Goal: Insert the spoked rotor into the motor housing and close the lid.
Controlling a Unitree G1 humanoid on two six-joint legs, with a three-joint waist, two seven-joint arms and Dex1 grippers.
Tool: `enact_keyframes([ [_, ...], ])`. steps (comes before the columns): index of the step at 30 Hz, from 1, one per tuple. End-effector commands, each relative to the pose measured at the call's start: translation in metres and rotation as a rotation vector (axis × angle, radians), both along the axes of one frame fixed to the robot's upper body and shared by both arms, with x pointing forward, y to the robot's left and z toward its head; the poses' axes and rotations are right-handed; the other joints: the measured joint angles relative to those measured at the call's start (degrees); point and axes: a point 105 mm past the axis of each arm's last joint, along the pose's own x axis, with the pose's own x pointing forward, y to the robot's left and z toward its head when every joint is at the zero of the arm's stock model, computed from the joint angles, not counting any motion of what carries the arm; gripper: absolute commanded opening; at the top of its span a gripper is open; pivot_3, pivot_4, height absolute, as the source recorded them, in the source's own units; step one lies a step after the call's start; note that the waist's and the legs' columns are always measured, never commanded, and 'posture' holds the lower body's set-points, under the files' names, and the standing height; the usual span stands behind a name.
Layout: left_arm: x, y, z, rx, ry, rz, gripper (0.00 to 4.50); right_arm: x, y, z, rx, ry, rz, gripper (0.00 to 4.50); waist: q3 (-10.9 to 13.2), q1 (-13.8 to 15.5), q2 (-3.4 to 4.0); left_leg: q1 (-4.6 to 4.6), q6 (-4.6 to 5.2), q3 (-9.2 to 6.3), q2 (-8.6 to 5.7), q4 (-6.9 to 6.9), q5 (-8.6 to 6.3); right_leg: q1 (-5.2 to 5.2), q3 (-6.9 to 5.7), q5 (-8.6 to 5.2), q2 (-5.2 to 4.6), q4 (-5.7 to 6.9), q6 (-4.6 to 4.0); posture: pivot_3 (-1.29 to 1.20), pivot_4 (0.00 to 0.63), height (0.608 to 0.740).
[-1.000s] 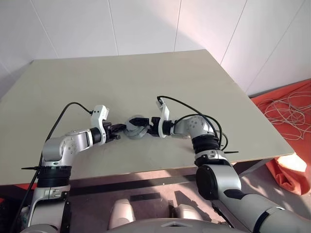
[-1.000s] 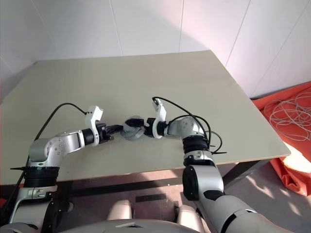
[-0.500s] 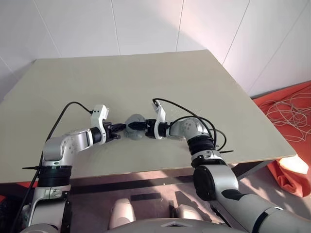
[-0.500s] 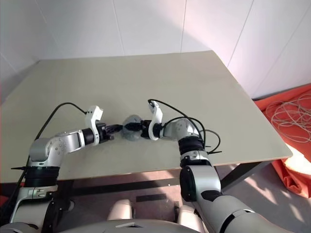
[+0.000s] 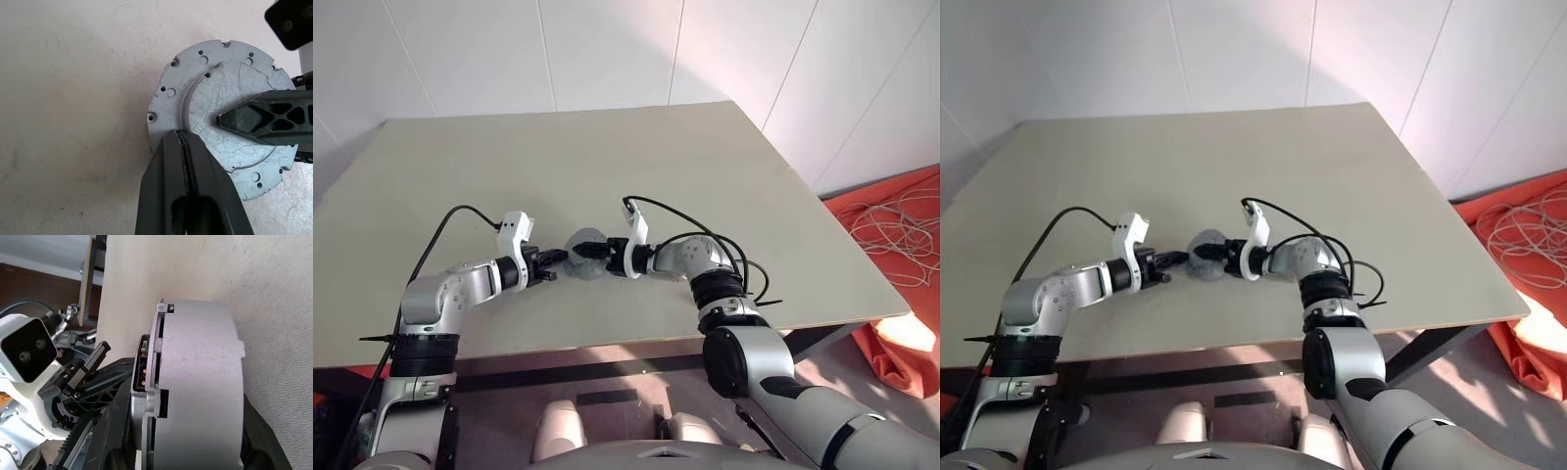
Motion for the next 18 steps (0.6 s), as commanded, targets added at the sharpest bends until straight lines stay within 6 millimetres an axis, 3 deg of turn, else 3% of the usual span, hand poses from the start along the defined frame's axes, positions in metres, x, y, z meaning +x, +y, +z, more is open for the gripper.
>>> enact_keyframes([
  [1,0.001,-0.007,0.003,-0.011,-0.013,-0.028,0.00,0.017,-0.002,0.027,0.046,-0.091,-0.043,2.13,0.00,0.05,0.00,0.00,0.00,0.00,0.00,0.00,0.00,0.00,0.00,0.00,0.00,0.01,0.00,0.00,0.000,0.740],
  [6,0.006,-0.002,0.012,-0.056,-0.062,0.011,0.00,0.024,-0.006,0.034,0.102,-0.066,-0.095,2.13,0.03,0.09,-0.04,-0.02,-0.01,0.00,0.01,0.01,0.01,-0.02,0.00,0.00,0.00,0.02,-0.01,0.00,0.000,0.740],
  [12,0.016,0.006,0.043,-0.280,-0.162,0.098,0.00,0.034,-0.009,0.057,0.230,-0.044,-0.145,2.13,0.09,-0.23,-0.13,-0.65,-0.01,-0.03,0.03,0.12,0.02,-0.68,-0.02,0.14,0.04,0.09,0.18,0.00,0.000,0.740],
  [18,0.028,0.034,0.066,-0.494,-0.211,0.247,0.00,0.037,-0.012,0.089,0.368,-0.074,-0.132,2.13,0.09,-0.45,-0.13,-1.10,0.18,-0.10,0.08,0.34,-0.09,-1.01,-0.08,0.21,0.13,0.18,0.17,0.00,0.000,0.740],
])
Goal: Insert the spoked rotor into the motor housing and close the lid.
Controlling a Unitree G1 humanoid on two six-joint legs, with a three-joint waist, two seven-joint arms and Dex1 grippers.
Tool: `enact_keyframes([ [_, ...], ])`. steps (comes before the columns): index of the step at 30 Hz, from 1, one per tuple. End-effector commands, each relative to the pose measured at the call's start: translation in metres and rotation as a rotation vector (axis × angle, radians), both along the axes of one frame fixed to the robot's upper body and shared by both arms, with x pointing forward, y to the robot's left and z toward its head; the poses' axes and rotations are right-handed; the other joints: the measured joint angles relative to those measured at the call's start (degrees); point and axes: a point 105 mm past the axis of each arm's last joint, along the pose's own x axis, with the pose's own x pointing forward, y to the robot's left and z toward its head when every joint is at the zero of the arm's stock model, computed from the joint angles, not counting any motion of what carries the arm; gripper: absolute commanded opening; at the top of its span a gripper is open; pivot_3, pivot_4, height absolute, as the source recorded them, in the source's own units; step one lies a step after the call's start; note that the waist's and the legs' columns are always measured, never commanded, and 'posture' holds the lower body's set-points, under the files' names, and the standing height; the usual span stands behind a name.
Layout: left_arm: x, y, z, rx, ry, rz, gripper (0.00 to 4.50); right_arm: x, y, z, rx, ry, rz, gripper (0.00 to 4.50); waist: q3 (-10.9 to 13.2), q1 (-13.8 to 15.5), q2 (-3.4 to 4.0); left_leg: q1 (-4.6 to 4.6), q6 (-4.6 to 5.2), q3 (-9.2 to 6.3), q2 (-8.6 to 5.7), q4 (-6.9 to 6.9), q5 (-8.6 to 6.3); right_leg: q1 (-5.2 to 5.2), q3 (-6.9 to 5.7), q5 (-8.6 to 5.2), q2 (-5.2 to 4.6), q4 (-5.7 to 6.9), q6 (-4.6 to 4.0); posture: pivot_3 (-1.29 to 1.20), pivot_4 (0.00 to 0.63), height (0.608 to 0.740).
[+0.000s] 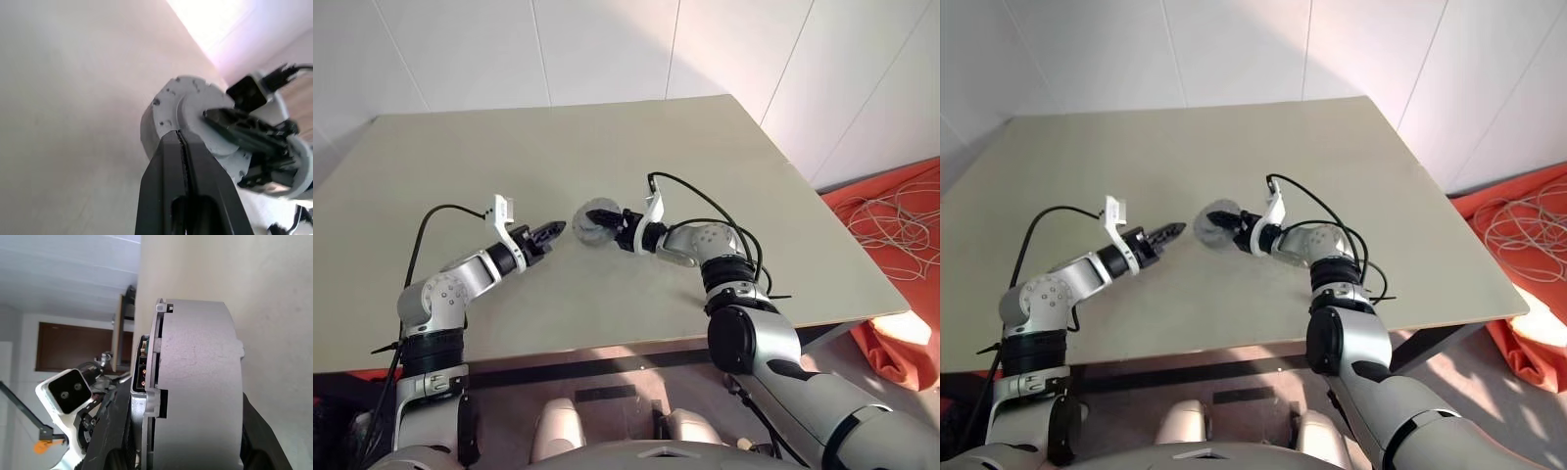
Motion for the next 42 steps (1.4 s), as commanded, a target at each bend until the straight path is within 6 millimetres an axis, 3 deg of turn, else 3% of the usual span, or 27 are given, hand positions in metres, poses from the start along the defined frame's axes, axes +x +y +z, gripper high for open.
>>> enact_keyframes([
  [1,0.007,0.020,0.018,-0.102,-0.049,0.091,0.00,0.006,0.004,0.055,0.155,-0.120,0.020,2.13,0.00,-0.01,0.00,0.00,0.02,0.00,0.00,0.00,-0.01,0.00,0.00,0.00,0.00,0.00,0.00,0.00,0.000,0.740],
  [7,0.009,0.030,0.018,-0.207,-0.018,0.146,0.00,-0.001,0.008,0.085,0.223,-0.183,0.074,2.13,0.01,0.56,-0.02,-0.06,0.08,0.00,0.03,0.12,-0.05,0.01,-0.04,0.01,-0.01,0.00,0.02,0.00,0.000,0.740],
  [10,0.008,0.029,0.019,-0.252,-0.021,0.142,0.56,-0.005,0.012,0.094,0.234,-0.203,0.088,2.13,0.01,1.00,-0.02,-0.06,0.08,0.00,0.04,0.17,-0.05,0.02,-0.05,0.02,-0.02,0.00,0.03,0.00,0.000,0.740],
  [18,-0.002,0.014,0.022,-0.341,-0.039,0.076,3.11,-0.011,0.014,0.100,0.237,-0.216,0.103,2.13,0.01,1.74,-0.02,-0.07,0.07,0.01,0.04,0.21,-0.05,0.03,-0.04,0.04,-0.03,0.01,0.07,0.00,0.000,0.740],
  [22,-0.006,0.006,0.024,-0.492,0.013,0.007,4.40,-0.014,0.015,0.100,0.236,-0.217,0.120,2.13,0.01,1.70,-0.04,-0.08,0.07,0.01,0.03,0.23,-0.05,0.03,-0.03,0.06,-0.03,0.01,0.11,0.00,0.000,0.740],
  [31,-0.017,-0.003,0.048,-0.700,-0.011,-0.117,4.40,-0.027,0.021,0.083,0.183,-0.192,0.189,2.13,0.01,1.71,-0.06,-0.08,0.06,0.00,0.03,0.23,-0.04,0.04,-0.02,0.07,-0.02,0.00,0.13,0.00,0.000,0.740],
  [42,-0.018,-0.017,0.041,-0.717,0.067,-0.164,4.40,-0.035,0.025,0.086,0.193,-0.217,0.234,2.13,0.01,1.73,-0.09,-0.06,0.04,-0.01,0.02,0.30,-0.03,0.11,-0.01,0.13,-0.03,0.00,0.23,0.00,0.000,0.740],
])
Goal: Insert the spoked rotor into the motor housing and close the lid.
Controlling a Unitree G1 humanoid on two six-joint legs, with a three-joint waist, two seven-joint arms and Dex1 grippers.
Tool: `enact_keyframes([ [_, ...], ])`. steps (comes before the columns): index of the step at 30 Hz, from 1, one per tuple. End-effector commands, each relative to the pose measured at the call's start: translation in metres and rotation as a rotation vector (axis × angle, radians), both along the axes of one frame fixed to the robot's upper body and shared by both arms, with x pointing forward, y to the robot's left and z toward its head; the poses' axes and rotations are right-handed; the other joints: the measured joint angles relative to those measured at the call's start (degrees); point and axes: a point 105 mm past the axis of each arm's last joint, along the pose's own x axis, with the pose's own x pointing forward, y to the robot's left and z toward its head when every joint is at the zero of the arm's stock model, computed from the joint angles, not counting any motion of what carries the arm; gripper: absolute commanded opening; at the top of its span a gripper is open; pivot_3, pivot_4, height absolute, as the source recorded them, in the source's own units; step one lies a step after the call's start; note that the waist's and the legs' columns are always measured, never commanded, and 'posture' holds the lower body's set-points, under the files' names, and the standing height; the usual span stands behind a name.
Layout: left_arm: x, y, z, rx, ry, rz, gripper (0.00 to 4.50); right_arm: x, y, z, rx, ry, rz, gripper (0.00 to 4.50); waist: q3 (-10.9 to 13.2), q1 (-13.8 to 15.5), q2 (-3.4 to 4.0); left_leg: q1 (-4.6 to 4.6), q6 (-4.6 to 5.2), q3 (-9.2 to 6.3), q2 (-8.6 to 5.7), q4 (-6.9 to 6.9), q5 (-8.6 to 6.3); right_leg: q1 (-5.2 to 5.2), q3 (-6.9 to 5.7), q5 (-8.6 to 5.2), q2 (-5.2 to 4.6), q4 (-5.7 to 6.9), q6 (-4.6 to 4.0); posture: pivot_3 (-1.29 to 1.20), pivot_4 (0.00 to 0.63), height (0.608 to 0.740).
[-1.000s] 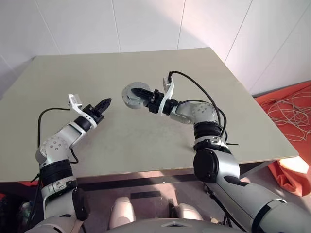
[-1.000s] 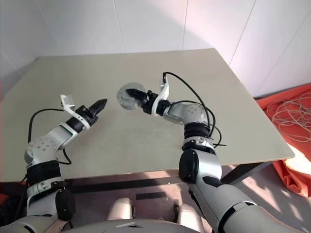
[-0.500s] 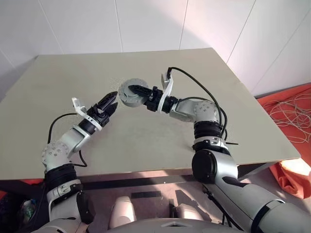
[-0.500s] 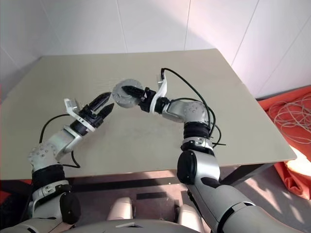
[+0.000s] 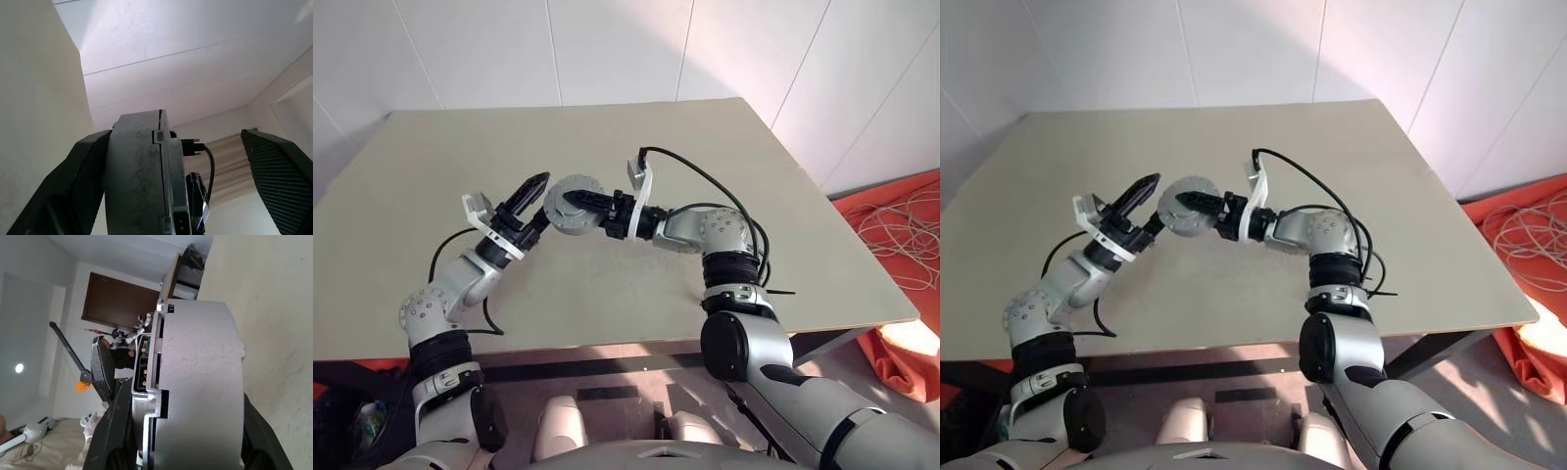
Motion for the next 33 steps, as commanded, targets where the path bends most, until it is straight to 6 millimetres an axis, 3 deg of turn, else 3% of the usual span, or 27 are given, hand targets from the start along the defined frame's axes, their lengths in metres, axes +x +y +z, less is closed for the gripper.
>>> enact_keyframes([
  [1,-0.0018,-0.0048,0.0055,-0.005,-0.016,-0.030,4.40,-0.0030,0.0022,0.0286,0.086,-0.085,0.022,2.13,0.00,-0.01,0.00,0.01,0.00,0.00,0.00,0.01,0.00,0.02,0.00,0.00,0.00,0.00,0.01,0.00,0.000,0.740],
  [11,-0.0022,-0.0059,0.0042,0.019,-0.017,-0.019,4.40,-0.0014,0.0018,0.0298,0.079,-0.093,0.013,2.13,0.00,-0.02,0.00,0.02,-0.02,0.00,0.00,0.04,0.01,0.04,0.01,0.02,0.00,0.01,0.03,0.00,0.000,0.740],
  [14,-0.0009,-0.0062,0.0045,0.014,-0.018,-0.013,3.84,-0.0004,0.0014,0.0299,0.077,-0.094,0.009,2.13,0.00,-0.03,-0.01,0.02,-0.02,-0.01,-0.01,0.06,0.01,0.05,0.01,0.03,-0.01,0.01,0.05,0.00,0.000,0.740],
  [19,-0.0002,-0.0068,0.0052,0.012,-0.021,-0.012,2.19,0.0005,0.0010,0.0304,0.076,-0.098,0.006,2.13,-0.01,-0.02,-0.02,0.03,-0.02,-0.01,0.00,0.10,0.01,0.07,0.02,0.05,-0.01,0.01,0.07,0.00,0.000,0.740],
  [20,-0.0001,-0.0068,0.0054,0.011,-0.022,-0.012,2.09,0.0007,0.0009,0.0305,0.076,-0.099,0.006,2.13,-0.01,-0.02,-0.02,0.03,-0.02,-0.02,0.00,0.12,0.01,0.07,0.02,0.06,-0.01,0.01,0.07,0.00,0.000,0.740],
  [33,-0.0002,-0.0079,0.0048,0.021,-0.019,-0.014,2.09,0.0016,0.0000,0.0311,0.066,-0.137,-0.006,2.13,-0.01,-0.06,-0.02,0.03,-0.03,-0.02,0.00,0.25,0.02,0.13,0.03,0.12,-0.02,0.02,0.09,0.00,0.000,0.740],
])
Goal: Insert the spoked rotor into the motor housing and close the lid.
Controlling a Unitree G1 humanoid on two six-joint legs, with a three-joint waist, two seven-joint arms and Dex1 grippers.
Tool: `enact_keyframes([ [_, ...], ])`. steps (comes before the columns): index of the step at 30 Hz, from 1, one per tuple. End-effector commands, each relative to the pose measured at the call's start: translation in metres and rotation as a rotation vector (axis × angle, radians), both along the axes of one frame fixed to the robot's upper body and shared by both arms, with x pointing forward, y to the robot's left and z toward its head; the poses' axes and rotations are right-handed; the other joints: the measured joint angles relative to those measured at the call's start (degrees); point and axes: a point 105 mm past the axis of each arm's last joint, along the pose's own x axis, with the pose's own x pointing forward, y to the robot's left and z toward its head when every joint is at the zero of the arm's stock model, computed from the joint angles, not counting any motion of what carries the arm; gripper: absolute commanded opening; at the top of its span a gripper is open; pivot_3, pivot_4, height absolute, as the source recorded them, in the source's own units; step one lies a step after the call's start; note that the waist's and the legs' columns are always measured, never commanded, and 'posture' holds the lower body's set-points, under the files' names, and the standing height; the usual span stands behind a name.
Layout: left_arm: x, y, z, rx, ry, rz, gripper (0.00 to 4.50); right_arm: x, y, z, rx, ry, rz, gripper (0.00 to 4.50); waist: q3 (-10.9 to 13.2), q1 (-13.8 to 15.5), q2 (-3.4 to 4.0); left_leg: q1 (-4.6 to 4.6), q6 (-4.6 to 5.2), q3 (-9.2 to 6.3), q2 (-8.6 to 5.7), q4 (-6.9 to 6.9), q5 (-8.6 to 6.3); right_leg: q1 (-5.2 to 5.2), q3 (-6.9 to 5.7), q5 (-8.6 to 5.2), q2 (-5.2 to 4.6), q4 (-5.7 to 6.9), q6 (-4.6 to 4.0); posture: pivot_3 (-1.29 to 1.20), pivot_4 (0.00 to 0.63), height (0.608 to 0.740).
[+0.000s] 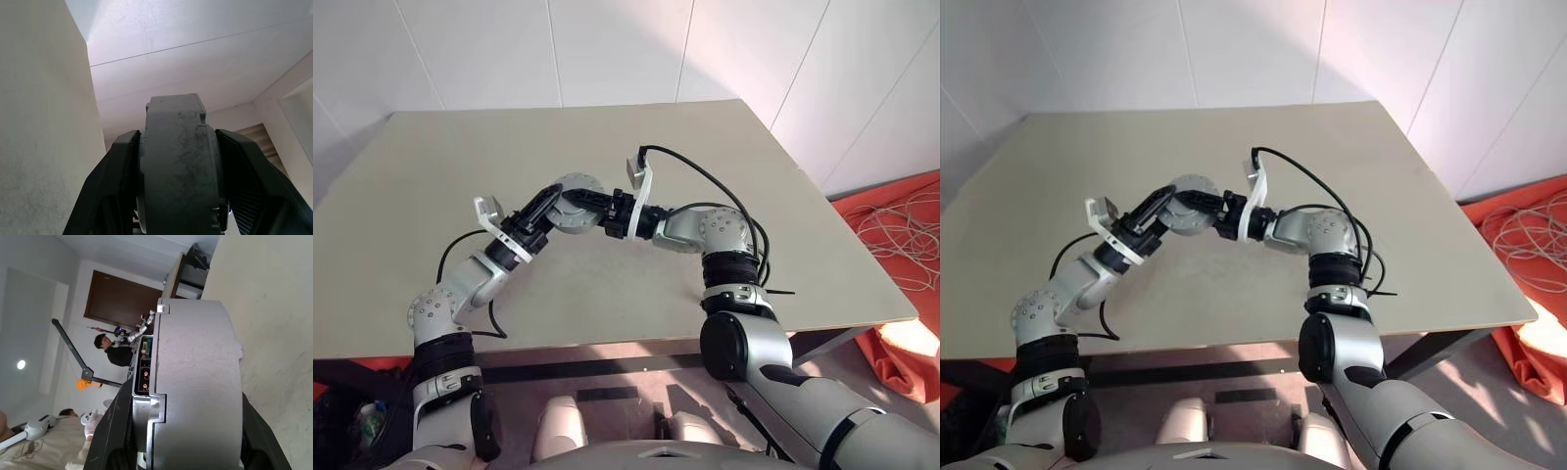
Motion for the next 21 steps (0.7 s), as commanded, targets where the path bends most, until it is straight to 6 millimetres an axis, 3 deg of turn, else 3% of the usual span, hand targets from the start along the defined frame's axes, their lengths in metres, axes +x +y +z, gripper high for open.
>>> enact_keyframes([
  [1,-0.001,-0.001,0.012,0.000,-0.050,-0.009,2.09,0.002,0.000,0.029,0.060,-0.122,-0.012,2.13,0.00,-0.01,0.00,0.00,0.00,0.00,0.00,0.01,0.00,0.00,0.00,0.00,0.00,0.00,0.00,0.00,0.000,0.740],
  [2,-0.001,-0.001,0.012,0.002,-0.049,-0.007,2.09,0.002,-0.001,0.028,0.063,-0.124,-0.012,2.13,0.00,-0.01,0.00,0.00,0.00,0.00,0.00,0.01,0.00,0.01,0.00,0.01,0.00,0.00,0.00,0.00,0.000,0.740],
  [8,-0.001,0.000,0.013,0.010,-0.051,0.002,2.09,0.006,-0.001,0.025,0.019,-0.152,-0.034,4.04,0.00,0.01,0.00,0.00,0.00,0.00,0.00,0.07,0.00,0.02,0.00,0.02,-0.02,0.01,0.01,0.00,0.000,0.740],
  [17,0.003,0.011,0.012,0.044,-0.050,0.073,2.09,0.021,-0.004,0.009,-0.092,-0.179,-0.133,4.04,0.00,-0.03,0.00,0.00,-0.01,0.00,0.01,0.15,0.00,0.03,0.00,0.04,-0.02,0.05,0.00,0.00,0.000,0.740],
  [21,0.010,0.034,0.011,0.098,-0.054,0.209,2.09,0.038,-0.015,-0.002,-0.144,-0.159,-0.241,4.04,-0.01,-0.12,-0.02,0.01,-0.01,0.00,0.02,0.18,0.01,0.04,0.00,0.05,-0.02,0.07,0.00,0.00,0.000,0.740],
])
